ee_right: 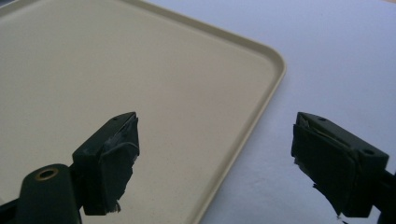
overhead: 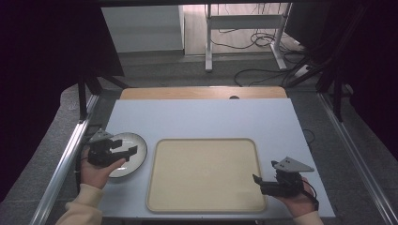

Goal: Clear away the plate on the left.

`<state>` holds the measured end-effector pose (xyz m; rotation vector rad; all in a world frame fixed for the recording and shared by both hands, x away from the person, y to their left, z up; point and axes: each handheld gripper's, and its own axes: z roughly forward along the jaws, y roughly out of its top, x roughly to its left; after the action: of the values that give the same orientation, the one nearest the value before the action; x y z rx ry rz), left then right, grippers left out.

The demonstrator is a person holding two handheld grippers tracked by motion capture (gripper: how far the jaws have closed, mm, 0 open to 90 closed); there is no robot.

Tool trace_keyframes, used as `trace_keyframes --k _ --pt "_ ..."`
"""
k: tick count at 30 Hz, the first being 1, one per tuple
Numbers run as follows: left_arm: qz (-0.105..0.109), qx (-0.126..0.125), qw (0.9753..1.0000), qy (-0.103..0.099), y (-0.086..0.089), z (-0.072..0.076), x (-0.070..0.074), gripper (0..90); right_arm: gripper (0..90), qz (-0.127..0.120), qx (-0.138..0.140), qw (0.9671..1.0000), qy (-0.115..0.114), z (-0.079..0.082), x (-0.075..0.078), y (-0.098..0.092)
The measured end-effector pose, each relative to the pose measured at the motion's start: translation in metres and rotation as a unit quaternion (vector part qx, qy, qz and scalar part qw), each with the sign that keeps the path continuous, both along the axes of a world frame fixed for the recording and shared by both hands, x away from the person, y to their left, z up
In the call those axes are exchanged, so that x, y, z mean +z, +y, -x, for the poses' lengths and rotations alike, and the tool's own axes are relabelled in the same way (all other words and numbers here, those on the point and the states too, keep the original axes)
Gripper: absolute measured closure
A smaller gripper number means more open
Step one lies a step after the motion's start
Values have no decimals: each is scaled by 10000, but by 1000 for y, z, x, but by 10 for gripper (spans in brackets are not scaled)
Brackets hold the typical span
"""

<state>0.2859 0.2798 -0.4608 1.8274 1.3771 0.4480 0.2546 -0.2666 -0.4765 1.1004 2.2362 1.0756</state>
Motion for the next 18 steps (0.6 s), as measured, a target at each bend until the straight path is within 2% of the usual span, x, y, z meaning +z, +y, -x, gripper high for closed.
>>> trace_keyframes --k 4,6,8,14,18 --pt "25 86 9998 152 8 -10 -5 284 157 0 -20 10000 7 0 -1 -1" --pt "-110 92 9996 233 10 -14 -8 289 157 25 1 10000 5 -1 -1 -1" --pt "-188 131 9995 216 14 -15 -9 290 157 33 -5 10000 12 -1 -1 -1" --pt "-137 276 9993 217 32 -11 -12 293 157 47 -43 10000 7 -1 -1 -2" --pt "-179 335 9989 257 38 -11 -15 296 157 71 -50 10000 7 -1 -2 -3"
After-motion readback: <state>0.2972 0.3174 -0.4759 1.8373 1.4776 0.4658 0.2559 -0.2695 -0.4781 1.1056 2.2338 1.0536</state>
